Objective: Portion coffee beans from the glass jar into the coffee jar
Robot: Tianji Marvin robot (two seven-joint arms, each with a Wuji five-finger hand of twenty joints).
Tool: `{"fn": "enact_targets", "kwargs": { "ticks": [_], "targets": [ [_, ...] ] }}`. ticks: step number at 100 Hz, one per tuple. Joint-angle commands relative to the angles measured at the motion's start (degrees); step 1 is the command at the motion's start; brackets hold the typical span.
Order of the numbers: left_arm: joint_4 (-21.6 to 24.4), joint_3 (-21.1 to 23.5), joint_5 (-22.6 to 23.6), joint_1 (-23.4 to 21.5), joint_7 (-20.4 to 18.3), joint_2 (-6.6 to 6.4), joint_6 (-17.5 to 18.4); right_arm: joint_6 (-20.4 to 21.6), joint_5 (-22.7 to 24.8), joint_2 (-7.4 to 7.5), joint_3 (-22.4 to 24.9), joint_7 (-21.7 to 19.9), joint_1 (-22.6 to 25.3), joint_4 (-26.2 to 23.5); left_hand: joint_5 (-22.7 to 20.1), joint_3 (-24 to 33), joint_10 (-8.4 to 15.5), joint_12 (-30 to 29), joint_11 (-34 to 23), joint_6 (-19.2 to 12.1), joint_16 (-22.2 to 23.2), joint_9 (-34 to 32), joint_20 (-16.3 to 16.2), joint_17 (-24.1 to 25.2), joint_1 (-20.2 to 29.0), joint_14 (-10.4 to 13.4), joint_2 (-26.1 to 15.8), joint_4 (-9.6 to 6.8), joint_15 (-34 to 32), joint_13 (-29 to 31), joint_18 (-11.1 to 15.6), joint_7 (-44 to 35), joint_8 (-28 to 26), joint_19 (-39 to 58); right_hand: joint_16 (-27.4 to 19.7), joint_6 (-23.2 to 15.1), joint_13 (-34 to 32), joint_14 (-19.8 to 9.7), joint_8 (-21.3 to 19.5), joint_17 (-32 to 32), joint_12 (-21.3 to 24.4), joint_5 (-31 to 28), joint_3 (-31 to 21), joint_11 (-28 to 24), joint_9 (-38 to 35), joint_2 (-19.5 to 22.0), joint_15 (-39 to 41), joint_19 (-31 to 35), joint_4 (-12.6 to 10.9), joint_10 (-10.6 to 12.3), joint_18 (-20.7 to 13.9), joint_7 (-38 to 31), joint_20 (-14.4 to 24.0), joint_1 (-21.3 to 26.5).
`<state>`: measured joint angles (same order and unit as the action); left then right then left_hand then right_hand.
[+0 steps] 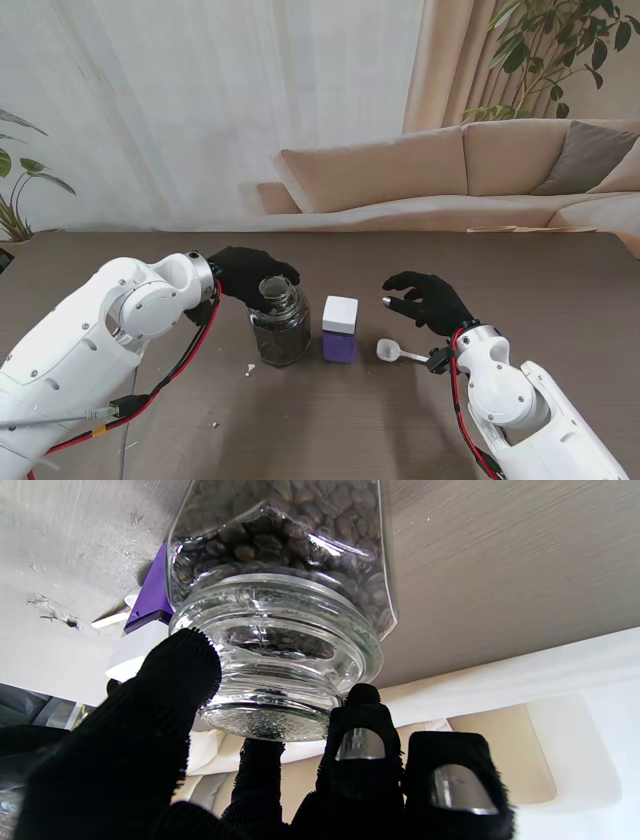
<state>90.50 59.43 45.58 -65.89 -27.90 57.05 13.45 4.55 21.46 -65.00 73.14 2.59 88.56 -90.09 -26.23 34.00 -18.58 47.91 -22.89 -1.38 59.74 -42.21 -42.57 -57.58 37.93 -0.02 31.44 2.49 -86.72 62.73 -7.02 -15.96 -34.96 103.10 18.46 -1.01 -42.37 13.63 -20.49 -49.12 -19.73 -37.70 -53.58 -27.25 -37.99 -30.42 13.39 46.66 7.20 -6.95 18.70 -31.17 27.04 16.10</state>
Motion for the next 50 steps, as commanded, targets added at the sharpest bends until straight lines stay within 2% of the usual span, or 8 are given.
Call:
{"fn": "enact_targets", "kwargs": {
  "ticks": [1,25,29,30,33,36,41,50],
  "targets": [
    [-1.5,-0.8,-0.2,-0.3,-1.7,0.23,-0.3,-0.1,-0.2,-0.07,-0.1,-1.0,0.3,-0.2,-2.5,1.8,3.5,-0.6,-0.7,0.4,-0.7,-3.7,0.2,-3.5,2.3,1.0,0.7,1.34,-4.4,2.6,1.1,-6.1,-2.3,16.9,0.4,0.0,0.0,-0.2,-0.8,31.7,-0.3,-1.0,0.2,0.4,-0.9,0.9,-0.4,0.6,-1.4,-0.9,1.1,0.5,1.5,-0.4],
    [-2.9,-1.8,-1.0,-0.2,-0.3,0.48,-0.8,-0.1,-0.2,-0.06,-0.1,-1.1,0.3,-0.2,-2.9,5.9,6.1,2.6,-4.8,2.8,-2.9,-9.0,-1.2,-5.7,4.9,1.4,0.0,2.08,-5.1,7.4,1.3,-19.7,-10.5,16.9,0.4,-0.1,0.1,-0.1,-0.9,31.7,-0.3,-1.2,0.2,0.5,-0.9,1.0,-0.4,0.6,-1.4,-0.9,1.1,0.5,1.6,-0.5],
    [-3.1,-1.9,-1.1,-0.3,0.1,0.54,-0.9,-0.2,-0.3,-0.06,-0.1,-1.1,0.3,-0.2,-3.4,5.8,6.7,3.0,-5.4,3.0,-3.2,-10.1,-1.8,-5.8,6.2,1.6,0.3,3.15,-5.1,8.3,1.5,-22.7,-12.5,16.9,0.4,0.1,0.1,-0.1,-0.9,31.7,-0.3,-1.2,0.2,0.5,-0.9,1.0,-0.4,0.6,-1.4,-0.9,1.1,0.5,1.6,-0.5],
    [-3.2,-1.9,-1.1,-0.4,0.2,0.55,-0.9,-0.2,-0.3,-0.05,-0.1,-1.1,0.3,-0.2,-3.4,5.6,6.8,3.4,-5.6,3.0,-3.3,-10.3,-2.0,-5.8,6.8,1.6,0.4,3.66,-5.2,8.5,1.6,-23.3,-13.1,16.9,0.4,0.1,0.1,-0.1,-0.9,31.7,-0.3,-1.2,0.2,0.5,-0.8,1.0,-0.4,0.6,-1.4,-1.0,1.1,0.5,1.6,-0.5],
    [-3.3,-1.9,-1.2,-0.4,0.4,0.59,-0.9,-0.2,-0.3,-0.05,-0.1,-1.2,0.3,-0.2,-3.9,4.0,7.2,11.1,-5.1,3.0,-3.7,-11.6,-2.6,-5.8,9.4,1.7,0.9,4.92,-5.3,9.2,1.7,-25.3,-15.2,16.9,0.4,0.0,0.1,-0.2,-0.9,31.7,-0.3,-1.2,0.2,0.5,-0.8,1.0,-0.4,0.6,-1.4,-0.9,1.1,0.5,1.6,-0.5],
    [-3.5,-1.9,-1.2,-0.5,0.8,0.64,-0.9,-0.2,-0.3,-0.04,-0.1,-1.2,0.3,-0.2,-4.3,2.8,7.6,15.0,-4.1,2.9,-3.9,-13.1,-3.1,-5.9,11.4,1.8,1.3,5.49,-5.3,9.7,1.8,-27.3,-15.8,16.9,0.4,0.1,0.1,-0.2,-0.9,31.7,-0.3,-1.3,0.2,0.4,-0.9,1.1,-0.4,0.6,-1.4,-0.9,1.1,0.5,1.6,-0.5],
    [-3.8,-2.0,-1.1,-0.7,1.4,0.73,-0.9,-0.1,-0.3,-0.03,-0.1,-1.2,0.2,-0.2,-5.0,0.4,8.1,17.8,-3.0,3.0,-4.0,-15.1,-3.4,-5.9,14.8,1.5,1.3,5.83,-5.4,10.0,1.8,-31.4,-16.1,16.9,0.4,0.1,0.1,-0.1,-0.9,31.7,-0.3,-1.3,0.2,0.5,-0.9,1.1,-0.4,0.7,-1.4,-1.0,1.1,0.5,1.6,-0.5],
    [-4.2,-2.1,-1.3,-0.9,2.1,0.86,-1.3,-0.2,-0.3,-0.04,-0.1,-1.2,0.2,-0.2,-6.0,-2.3,8.8,20.1,-1.6,3.4,-4.3,-17.6,-3.6,-5.9,18.8,1.2,-0.8,5.26,-5.7,10.0,1.5,-37.2,-15.9,16.9,0.4,0.0,0.1,-0.1,-0.9,31.8,-0.3,-1.3,0.2,0.5,-0.9,1.2,-0.4,0.6,-1.4,-0.9,1.0,0.5,1.6,-0.5]
  ]
}}
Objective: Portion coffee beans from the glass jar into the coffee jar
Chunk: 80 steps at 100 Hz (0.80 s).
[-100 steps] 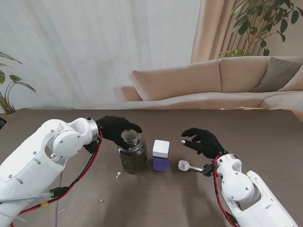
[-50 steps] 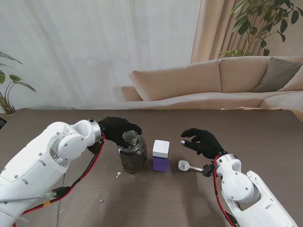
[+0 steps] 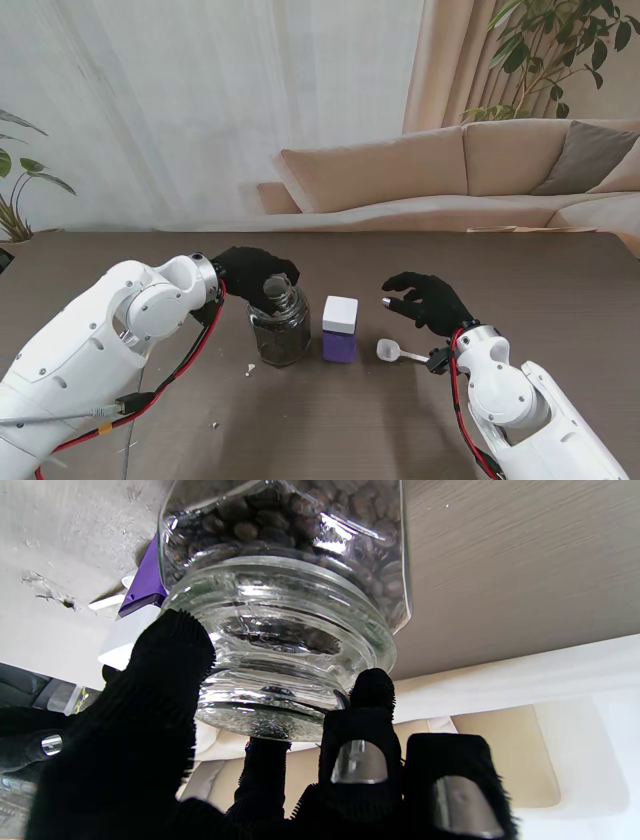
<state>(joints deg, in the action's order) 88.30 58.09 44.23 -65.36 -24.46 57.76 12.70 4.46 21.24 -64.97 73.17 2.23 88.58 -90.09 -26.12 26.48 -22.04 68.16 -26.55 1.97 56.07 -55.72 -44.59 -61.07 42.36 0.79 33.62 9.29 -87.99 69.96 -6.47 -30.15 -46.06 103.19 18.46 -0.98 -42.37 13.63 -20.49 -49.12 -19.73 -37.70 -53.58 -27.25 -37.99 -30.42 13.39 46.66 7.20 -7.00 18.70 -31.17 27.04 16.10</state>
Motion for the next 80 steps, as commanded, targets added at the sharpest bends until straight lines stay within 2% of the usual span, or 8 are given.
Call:
{"fn": "enact_targets", "kwargs": {
  "ticks": [1,21,30,45,60,62,80],
  "targets": [
    [-2.1,-0.8,0.0,-1.5,-1.2,0.17,-0.6,-0.1,-0.1,-0.07,-0.2,-0.9,0.2,-0.2,-6.2,5.3,12.3,0.1,2.3,0.2,-0.8,-4.5,-1.8,-2.4,14.6,0.4,-3.2,-1.54,-4.5,2.8,1.0,-23.9,-4.7,16.8,0.4,0.1,0.1,-0.2,-0.9,31.7,-0.3,-1.3,0.2,0.5,-0.9,1.2,-0.4,0.6,-1.4,-0.8,1.0,0.5,1.6,-0.6],
    [-3.3,-1.5,-0.6,-1.7,0.5,0.50,-1.3,-0.1,-0.1,-0.08,-0.2,-0.8,0.2,-0.2,-9.5,5.6,12.2,0.0,1.9,1.6,-1.5,-6.4,-2.7,-2.4,16.3,-0.1,-8.2,-1.77,-5.3,2.9,0.8,-29.2,-5.1,16.8,0.4,0.2,0.2,-0.1,-0.9,31.8,-0.3,-1.5,0.1,0.4,-0.9,1.4,-0.5,0.7,-1.4,-0.8,1.1,0.5,1.6,-0.5],
    [-3.7,-1.8,-1.2,-1.8,1.2,0.66,-1.5,-0.2,-0.1,-0.05,-0.2,-1.0,0.2,-0.2,-9.9,5.3,12.2,-0.9,1.5,2.3,-2.0,-7.5,-3.2,-2.4,16.9,-0.6,-8.6,-1.87,-5.8,2.9,0.6,-30.7,-4.5,16.8,0.4,0.2,0.1,-0.2,-0.9,31.7,-0.3,-1.5,0.1,0.5,-0.9,1.4,-0.4,0.7,-1.4,-0.9,1.0,0.5,1.6,-0.6],
    [-4.1,-1.8,-1.6,-2.0,2.8,0.97,-1.6,-0.3,-0.3,-0.07,-0.2,-1.0,0.2,-0.2,-10.7,6.6,13.2,-3.0,0.8,3.7,-3.1,-10.8,-4.2,-2.5,17.4,-1.3,-7.6,-1.67,-6.6,2.9,0.3,-32.0,-4.0,16.8,0.4,0.3,0.1,0.0,-0.9,31.8,-0.3,-1.6,0.0,0.4,-0.9,1.5,-0.4,0.7,-1.5,-0.9,1.1,0.5,1.6,-0.5],
    [-4.1,-1.0,-3.2,-2.4,5.0,1.55,-1.9,-0.3,-0.4,-0.09,-0.2,-1.0,0.2,-0.2,-13.0,9.7,13.0,-6.3,-0.2,5.8,-4.7,-15.3,-6.9,-2.6,17.2,-2.4,-4.8,-0.52,-8.6,3.0,0.8,-32.1,-2.0,16.8,0.4,0.3,0.1,-0.1,-0.9,31.8,-0.3,-1.7,0.0,0.4,-0.9,1.5,-0.4,0.7,-1.4,-0.9,1.0,0.5,1.6,-0.6],
    [-4.0,-0.9,-3.5,-2.4,5.1,1.59,-1.9,-0.3,-0.4,-0.09,-0.2,-1.0,0.2,-0.2,-13.4,9.9,13.8,-6.6,-0.3,5.9,-4.9,-15.8,-7.2,-2.7,17.1,-2.5,-4.5,-0.36,-8.8,3.0,0.8,-32.0,-1.7,16.8,0.4,0.4,0.1,-0.1,-0.9,31.8,-0.3,-1.7,0.0,0.4,-0.9,1.6,-0.4,0.7,-1.5,-0.9,1.1,0.5,1.6,-0.6],
    [-2.9,0.1,-4.5,-2.3,5.7,1.91,-2.3,-0.4,-0.5,-0.09,-0.3,-1.0,0.2,-0.1,-15.1,11.0,14.0,-7.8,-0.3,6.1,-5.7,-17.3,-7.3,-2.8,16.7,-1.6,-2.9,0.23,-9.1,2.9,1.9,-31.8,-0.5,16.8,0.4,0.5,0.2,-0.1,-0.9,31.8,-0.3,-1.7,0.0,0.4,-0.8,1.6,-0.4,0.6,-1.4,-0.9,1.0,0.5,1.6,-0.6]
  ]
}}
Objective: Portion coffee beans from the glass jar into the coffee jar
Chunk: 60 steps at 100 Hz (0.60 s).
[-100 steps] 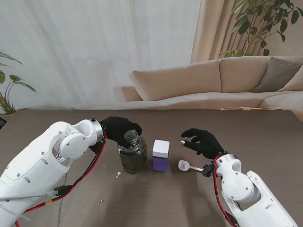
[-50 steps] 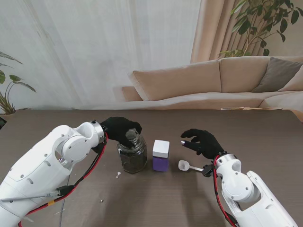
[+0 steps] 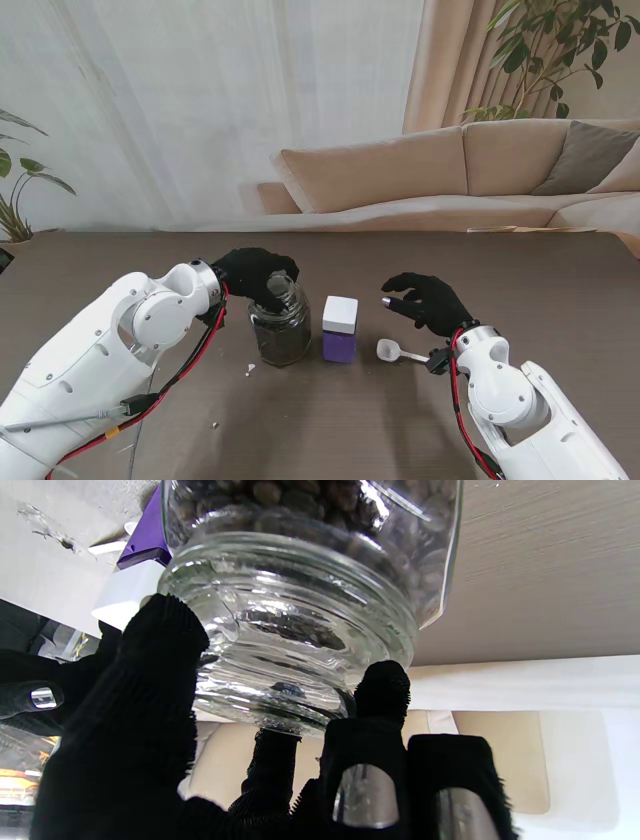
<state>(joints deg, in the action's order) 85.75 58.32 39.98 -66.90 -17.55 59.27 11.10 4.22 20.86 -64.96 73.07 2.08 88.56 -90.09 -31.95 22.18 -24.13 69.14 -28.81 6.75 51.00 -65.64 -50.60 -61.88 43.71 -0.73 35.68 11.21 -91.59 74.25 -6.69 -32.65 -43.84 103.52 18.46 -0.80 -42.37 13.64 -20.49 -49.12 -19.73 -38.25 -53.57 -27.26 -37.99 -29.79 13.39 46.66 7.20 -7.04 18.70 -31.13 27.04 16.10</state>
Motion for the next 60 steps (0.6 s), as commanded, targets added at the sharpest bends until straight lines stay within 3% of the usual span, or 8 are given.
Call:
{"fn": "enact_targets", "kwargs": {
  "ticks": [1,31,60],
  "targets": [
    [-0.3,-0.1,-0.4,-0.7,-1.2,0.43,-0.8,-0.2,-0.1,-0.11,-0.2,-0.9,0.2,-0.1,-9.3,15.4,16.1,-8.8,1.9,1.4,-0.6,-7.4,-1.3,-2.0,15.4,0.0,-4.9,-1.68,-5.5,-1.3,2.2,-29.3,-2.7,16.5,0.4,0.3,0.2,-0.1,-0.9,31.8,-0.3,-1.2,-0.1,0.4,-0.8,1.0,-0.4,0.6,-1.4,-0.9,1.0,0.5,1.6,-0.6],
    [1.7,1.1,-0.9,-0.2,-0.1,0.89,-2.5,-0.4,-0.4,-0.11,-0.2,-1.1,0.1,0.0,-9.6,16.3,15.9,-9.3,2.1,1.9,-0.9,-7.7,-1.6,-2.0,15.1,-0.4,-4.4,-1.42,-5.6,-1.4,2.4,-29.3,-2.3,16.5,0.4,0.3,0.2,0.0,-0.9,31.9,-0.3,-1.2,-0.1,0.4,-0.8,1.1,-0.4,0.6,-1.4,-1.0,1.0,0.5,1.6,-0.6],
    [3.9,2.1,-0.1,0.6,-2.0,0.61,-3.1,-0.4,-0.5,-0.10,-0.3,-1.2,0.0,0.1,-9.6,16.4,16.1,-9.5,2.1,1.5,-1.1,-7.7,-1.6,-2.0,14.8,-0.4,-4.3,-1.32,-5.6,-1.4,2.4,-29.4,-2.3,16.5,0.4,0.3,0.3,-0.1,-0.9,31.9,-0.3,-1.2,-0.1,0.4,-0.9,1.1,-0.5,0.6,-1.4,-0.9,1.0,0.5,1.6,-0.6]
  ]
}}
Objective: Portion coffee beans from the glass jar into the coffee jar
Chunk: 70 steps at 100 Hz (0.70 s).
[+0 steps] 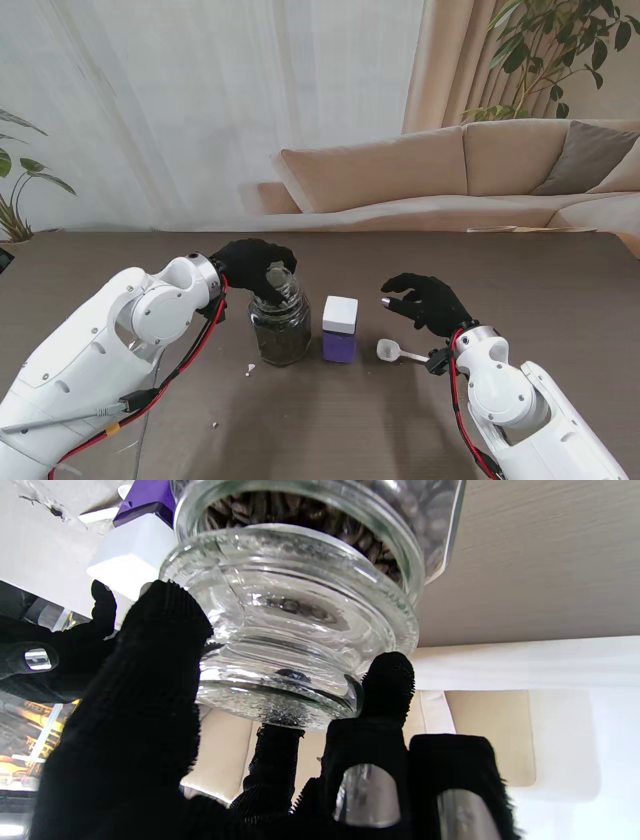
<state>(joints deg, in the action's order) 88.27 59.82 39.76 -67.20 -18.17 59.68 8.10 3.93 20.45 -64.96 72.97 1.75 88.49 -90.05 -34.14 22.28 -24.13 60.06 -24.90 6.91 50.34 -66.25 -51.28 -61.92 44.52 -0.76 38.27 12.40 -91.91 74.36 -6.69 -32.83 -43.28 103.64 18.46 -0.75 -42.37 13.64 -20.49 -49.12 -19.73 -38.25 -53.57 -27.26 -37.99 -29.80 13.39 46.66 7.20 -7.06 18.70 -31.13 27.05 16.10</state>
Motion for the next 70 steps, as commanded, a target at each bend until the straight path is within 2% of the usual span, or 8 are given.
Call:
{"fn": "enact_targets", "kwargs": {
  "ticks": [1,18,32,70],
  "targets": [
    [1.4,0.6,0.1,0.9,-1.4,0.19,-0.1,-0.1,-0.1,-0.10,-0.2,-0.9,0.1,0.0,-7.4,16.3,16.1,-0.4,-1.8,1.3,-0.4,-7.1,-0.9,-1.9,14.0,-0.4,-6.9,-2.51,-5.3,-1.5,2.4,-29.2,-2.8,16.3,0.4,0.3,0.2,-0.1,-0.9,31.9,-0.3,-1.2,-0.1,0.4,-0.8,1.1,-0.5,0.6,-1.4,-0.9,1.0,0.5,1.6,-0.6],
    [2.9,1.6,0.9,0.9,-2.8,-0.09,0.0,-0.1,-0.2,-0.09,-0.2,-0.9,0.0,0.1,-7.5,16.3,16.3,-0.6,-1.8,1.0,-0.5,-7.1,-0.5,-1.9,13.8,-0.4,-6.9,-2.49,-5.1,-1.5,2.5,-29.1,-2.8,16.3,0.4,0.1,0.3,0.0,-0.9,31.9,-0.3,-1.2,-0.1,0.4,-0.7,1.1,-0.5,0.6,-1.4,-1.0,1.0,0.6,1.7,-0.6],
    [5.0,4.1,2.0,-0.9,-3.6,-0.38,0.1,-0.1,-0.3,-0.08,-0.2,-1.1,0.0,0.1,-7.5,16.3,16.3,-0.7,-1.8,0.9,-0.6,-7.2,-0.2,-1.9,13.8,-0.3,-6.8,-2.49,-4.9,-1.5,2.6,-29.1,-2.8,16.3,0.3,0.2,0.4,0.0,-0.9,31.9,-0.3,-1.1,-0.1,0.4,-0.7,1.2,-0.5,0.5,-1.5,-0.9,1.0,0.6,1.7,-0.6],
    [13.4,17.5,7.1,-13.2,-4.7,-1.05,-0.1,-0.1,-0.2,-0.05,-0.4,-1.2,0.0,0.1,-7.7,16.3,16.4,-0.7,-1.8,0.6,-0.8,-7.0,1.0,-1.8,13.9,-0.6,-6.9,-2.53,-3.9,-1.6,2.0,-29.1,-2.9,16.3,0.4,0.3,0.4,0.1,-0.9,31.9,-0.3,-1.1,0.0,0.4,-0.7,1.2,-0.5,0.5,-1.5,-1.0,1.0,0.6,1.7,-0.6]
  ]
}}
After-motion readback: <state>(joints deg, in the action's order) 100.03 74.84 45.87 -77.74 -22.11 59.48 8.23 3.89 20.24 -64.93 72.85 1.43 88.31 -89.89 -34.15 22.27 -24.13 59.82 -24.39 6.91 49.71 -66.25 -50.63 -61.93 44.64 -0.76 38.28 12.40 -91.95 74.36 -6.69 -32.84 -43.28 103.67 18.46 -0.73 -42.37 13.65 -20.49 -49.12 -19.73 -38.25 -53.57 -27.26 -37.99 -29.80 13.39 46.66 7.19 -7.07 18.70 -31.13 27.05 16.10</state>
